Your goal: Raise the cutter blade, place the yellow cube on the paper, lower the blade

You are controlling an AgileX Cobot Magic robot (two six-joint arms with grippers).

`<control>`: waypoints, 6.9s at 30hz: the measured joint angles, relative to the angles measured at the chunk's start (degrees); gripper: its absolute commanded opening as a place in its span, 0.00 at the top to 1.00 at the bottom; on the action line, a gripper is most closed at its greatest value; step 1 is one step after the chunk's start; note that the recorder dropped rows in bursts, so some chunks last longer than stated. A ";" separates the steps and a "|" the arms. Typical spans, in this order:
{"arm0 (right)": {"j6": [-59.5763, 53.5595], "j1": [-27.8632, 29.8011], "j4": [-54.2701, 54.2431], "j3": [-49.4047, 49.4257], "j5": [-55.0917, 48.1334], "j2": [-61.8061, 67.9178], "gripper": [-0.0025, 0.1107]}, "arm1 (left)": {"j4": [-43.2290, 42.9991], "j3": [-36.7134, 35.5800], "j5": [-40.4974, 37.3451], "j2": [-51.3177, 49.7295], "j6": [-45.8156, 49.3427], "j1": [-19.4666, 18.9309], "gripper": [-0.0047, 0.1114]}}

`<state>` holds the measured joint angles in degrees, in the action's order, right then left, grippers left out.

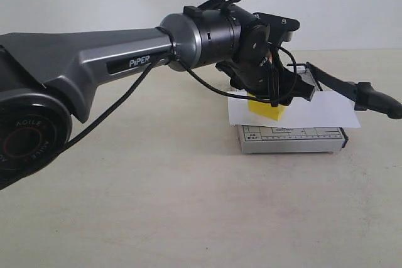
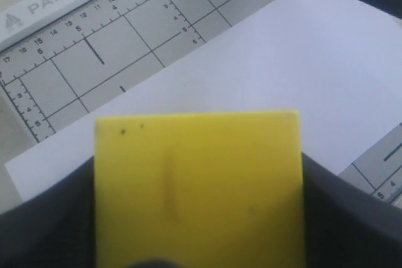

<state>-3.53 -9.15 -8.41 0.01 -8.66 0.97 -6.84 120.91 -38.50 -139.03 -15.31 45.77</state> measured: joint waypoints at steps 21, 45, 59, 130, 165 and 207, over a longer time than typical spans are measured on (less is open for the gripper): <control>0.00 0.00 0.00 0.00 0.00 0.00 0.98 | 0.00 0.00 2.43 0.00 0.00 0.00 0.37; 0.00 0.00 0.00 0.00 0.00 0.00 0.98 | 0.00 -16.91 2.62 30.05 2.62 0.00 0.61; 0.00 0.00 0.00 0.00 0.00 0.00 0.98 | 0.23 -98.60 44.65 100.46 -2.69 0.00 0.61; 18.60 0.00 -0.24 -12.66 -10.18 5.66 0.45 | 3.81 -120.69 29.05 138.85 -12.49 -22.68 0.61; -6.39 7.06 3.94 -69.58 -51.79 83.88 0.45 | 3.81 -120.69 29.05 138.85 -12.49 -22.68 0.61; -10.74 7.52 -1.40 -54.67 -37.20 88.13 0.93 | 3.81 -120.69 29.05 138.85 -12.49 -22.68 0.61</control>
<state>-14.27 -1.62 -9.81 -54.66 -45.87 89.10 -3.03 0.22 -9.45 -0.19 -27.80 23.09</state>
